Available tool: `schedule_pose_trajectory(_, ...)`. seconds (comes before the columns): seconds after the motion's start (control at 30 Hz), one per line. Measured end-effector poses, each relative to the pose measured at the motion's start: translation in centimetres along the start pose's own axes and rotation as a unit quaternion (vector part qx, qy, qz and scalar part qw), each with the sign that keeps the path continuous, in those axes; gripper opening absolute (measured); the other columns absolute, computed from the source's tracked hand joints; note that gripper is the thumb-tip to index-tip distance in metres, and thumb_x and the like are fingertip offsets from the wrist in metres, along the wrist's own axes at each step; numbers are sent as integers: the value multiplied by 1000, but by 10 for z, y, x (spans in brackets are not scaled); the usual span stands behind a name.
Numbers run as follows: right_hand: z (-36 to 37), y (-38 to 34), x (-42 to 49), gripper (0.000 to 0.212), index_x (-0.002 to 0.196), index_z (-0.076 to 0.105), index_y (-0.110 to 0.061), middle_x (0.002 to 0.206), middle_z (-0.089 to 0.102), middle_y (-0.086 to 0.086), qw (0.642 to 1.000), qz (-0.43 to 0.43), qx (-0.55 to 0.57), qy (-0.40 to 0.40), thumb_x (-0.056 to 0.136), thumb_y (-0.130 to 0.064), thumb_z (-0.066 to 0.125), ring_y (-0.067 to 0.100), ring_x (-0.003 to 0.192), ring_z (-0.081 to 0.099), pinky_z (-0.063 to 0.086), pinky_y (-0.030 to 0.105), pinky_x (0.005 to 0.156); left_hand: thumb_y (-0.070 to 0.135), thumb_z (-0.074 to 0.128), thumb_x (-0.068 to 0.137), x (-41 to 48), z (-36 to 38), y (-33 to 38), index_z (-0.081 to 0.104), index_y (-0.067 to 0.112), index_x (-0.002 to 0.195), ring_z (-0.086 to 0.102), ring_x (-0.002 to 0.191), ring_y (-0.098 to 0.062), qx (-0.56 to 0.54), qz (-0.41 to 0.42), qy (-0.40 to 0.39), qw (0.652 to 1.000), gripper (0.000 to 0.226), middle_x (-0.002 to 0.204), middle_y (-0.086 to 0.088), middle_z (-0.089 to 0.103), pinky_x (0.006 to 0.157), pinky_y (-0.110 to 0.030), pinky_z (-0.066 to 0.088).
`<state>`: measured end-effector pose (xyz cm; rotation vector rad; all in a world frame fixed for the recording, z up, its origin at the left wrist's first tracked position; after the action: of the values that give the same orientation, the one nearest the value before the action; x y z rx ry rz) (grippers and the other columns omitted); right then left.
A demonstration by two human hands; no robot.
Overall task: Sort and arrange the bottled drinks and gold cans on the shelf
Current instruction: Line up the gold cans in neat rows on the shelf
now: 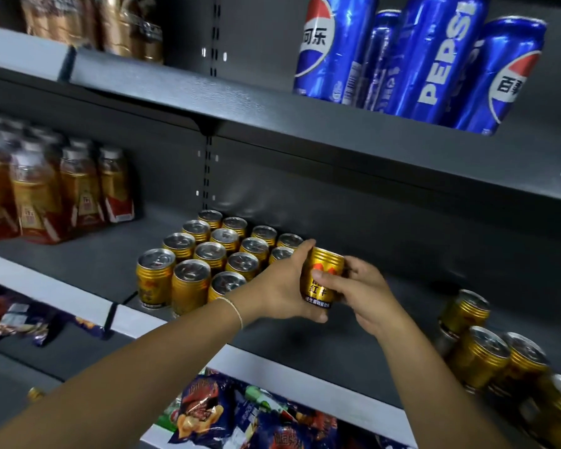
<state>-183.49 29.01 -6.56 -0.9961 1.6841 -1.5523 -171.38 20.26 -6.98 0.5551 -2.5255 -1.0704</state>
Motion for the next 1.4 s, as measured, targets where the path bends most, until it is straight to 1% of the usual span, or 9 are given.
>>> schedule_pose_trajectory(0.1,11,12,4,61,115,65,-11,106,75,6,998,-12,39,38,59,-15,89,23,101,71,57,39,89,36,83,72,-3,-22,-12,-4,30,154,43,133,-16,74,-8,-32,997,120,150,4,40,95,-21,36)
schedule_pose_trajectory(0.23,33,40,10,53,112,65,-15,104,75,3,995,-31,52,75,66,2,85,22,101,71,56,34,86,20,59,86,-1,-60,-37,35,21,147,45,132,-25,172,-24,-11,985,66,145,-5,47,103,-31,41)
schedule_pose_trajectory(0.33,51,62,13,55,107,65,-27,102,76,-7,995,-42,14,91,65,-1,88,15,98,71,57,29,82,19,50,88,-1,-68,-57,45,17,137,49,124,-29,220,-25,-18,975,49,138,-11,52,100,-42,45)
schedule_pose_trajectory(0.53,82,84,16,71,115,62,-41,123,66,2,991,-72,-58,98,49,-34,88,16,110,66,51,46,100,31,44,92,-7,-65,-73,45,19,142,41,136,-27,252,24,-27,967,52,150,-7,44,108,-43,39)
schedule_pose_trajectory(0.77,89,97,13,75,127,52,-48,135,54,-1,979,-103,-111,135,60,-37,83,11,119,60,51,44,102,35,43,96,-13,-63,-79,53,23,135,40,135,-25,231,65,-18,971,42,146,-6,47,106,-46,39)
schedule_pose_trajectory(0.9,89,99,12,75,132,50,-41,135,55,-1,973,-115,-130,154,65,-35,81,12,121,59,51,45,102,37,39,98,-13,-60,-81,48,25,140,38,136,-24,245,79,-11,966,45,147,-4,45,108,-45,37)
schedule_pose_trajectory(1.03,87,99,13,72,134,51,-36,133,59,-1,967,-122,-142,174,71,-27,82,13,119,61,52,45,100,36,36,100,-13,-58,-81,44,20,145,28,143,-19,251,108,3,962,49,155,-3,37,117,-31,14)
schedule_pose_trajectory(1.13,85,100,13,70,135,50,-38,131,61,-3,964,-127,-148,180,75,-18,82,10,116,62,54,42,98,37,33,101,-11,-56,-83,39,19,148,21,147,-15,274,111,-8,955,51,158,-2,31,122,-35,-2)
schedule_pose_trajectory(1.4,86,100,12,69,137,49,-37,130,62,-6,967,-133,-135,167,78,-18,80,9,117,62,53,40,99,38,30,102,-9,-54,-85,31,22,151,15,148,-13,273,106,-28,956,52,160,1,25,120,-31,0)
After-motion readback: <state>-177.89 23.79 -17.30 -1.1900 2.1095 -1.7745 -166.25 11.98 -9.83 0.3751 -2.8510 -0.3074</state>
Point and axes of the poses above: each hand's wrist, its own x-axis towards the middle knuckle, its own z-axis out of the palm, y = z × x, the point moved 5 cm from there along x, towards the middle knuckle
